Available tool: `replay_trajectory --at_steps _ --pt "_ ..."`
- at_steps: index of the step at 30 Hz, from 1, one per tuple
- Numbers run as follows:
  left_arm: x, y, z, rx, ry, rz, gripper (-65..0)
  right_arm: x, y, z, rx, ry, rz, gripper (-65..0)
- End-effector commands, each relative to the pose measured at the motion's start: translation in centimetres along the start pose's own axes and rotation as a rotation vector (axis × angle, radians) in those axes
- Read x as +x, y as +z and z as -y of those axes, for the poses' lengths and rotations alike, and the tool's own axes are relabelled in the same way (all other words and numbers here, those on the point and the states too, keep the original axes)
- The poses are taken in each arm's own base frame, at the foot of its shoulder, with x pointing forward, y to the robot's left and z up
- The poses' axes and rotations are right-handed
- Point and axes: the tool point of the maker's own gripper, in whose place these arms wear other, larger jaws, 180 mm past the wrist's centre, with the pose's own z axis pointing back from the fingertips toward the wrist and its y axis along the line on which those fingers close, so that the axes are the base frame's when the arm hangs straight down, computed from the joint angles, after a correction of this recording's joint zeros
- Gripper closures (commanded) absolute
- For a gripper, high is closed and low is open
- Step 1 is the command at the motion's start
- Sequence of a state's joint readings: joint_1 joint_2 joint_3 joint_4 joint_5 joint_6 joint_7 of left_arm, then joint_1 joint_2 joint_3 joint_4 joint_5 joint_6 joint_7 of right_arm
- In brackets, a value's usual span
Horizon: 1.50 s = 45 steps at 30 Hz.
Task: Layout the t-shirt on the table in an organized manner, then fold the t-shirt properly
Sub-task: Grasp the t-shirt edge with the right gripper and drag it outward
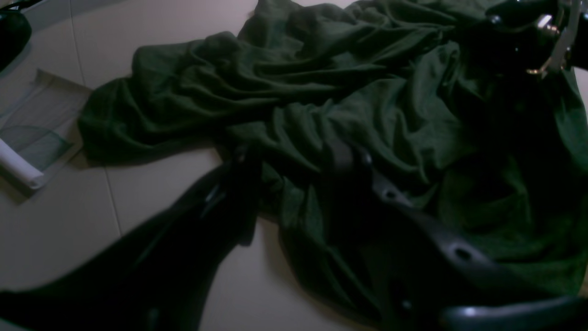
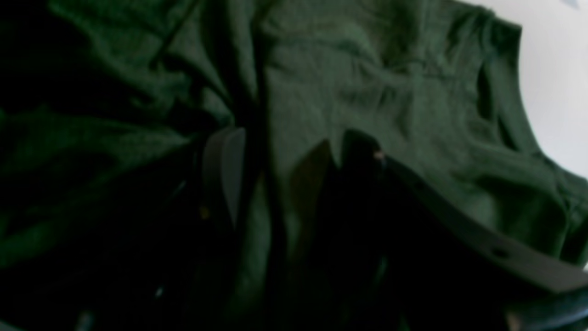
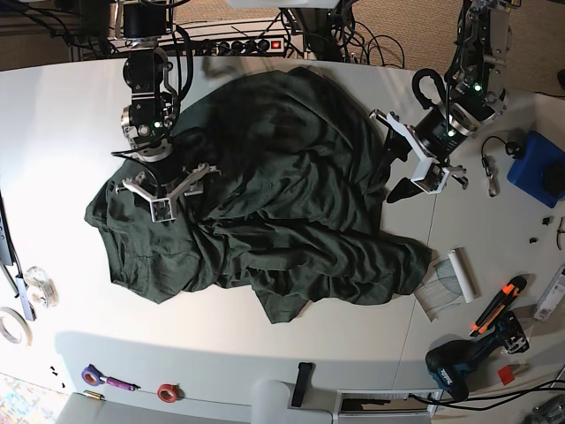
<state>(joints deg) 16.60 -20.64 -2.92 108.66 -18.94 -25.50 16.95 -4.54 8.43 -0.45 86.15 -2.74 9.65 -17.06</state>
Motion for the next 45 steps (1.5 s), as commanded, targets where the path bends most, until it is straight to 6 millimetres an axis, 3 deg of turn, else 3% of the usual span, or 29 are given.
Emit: replay_trajectory --at_steps 1,11,20,37,45 --pt "1.3 0.1 -0.2 -0.002 -0.007 0.047 -23.4 1.9 -0.1 0.7 -0.017 0.005 0.067 -32.2" --pt "1.3 0.1 -0.2 -0.002 -0.007 0.047 -23.4 2.1 -0.1 0.7 -0.017 0.005 0.073 -31.7" --pt "1.3 0.1 -0.2 -0.002 -0.006 0.047 -23.4 2.9 -0.4 0.9 -0.019 0.005 0.091 -1.5" --pt "1.3 0.1 -0.2 0.002 -0.005 0.046 -23.4 13.3 -3.0 2.0 -0.056 -0.038 0.291 0.0" --pt "1.3 0.1 -0.2 0.002 -0.006 0.046 -23.4 16.7 -3.6 3.2 -0.095 0.006 0.342 0.0"
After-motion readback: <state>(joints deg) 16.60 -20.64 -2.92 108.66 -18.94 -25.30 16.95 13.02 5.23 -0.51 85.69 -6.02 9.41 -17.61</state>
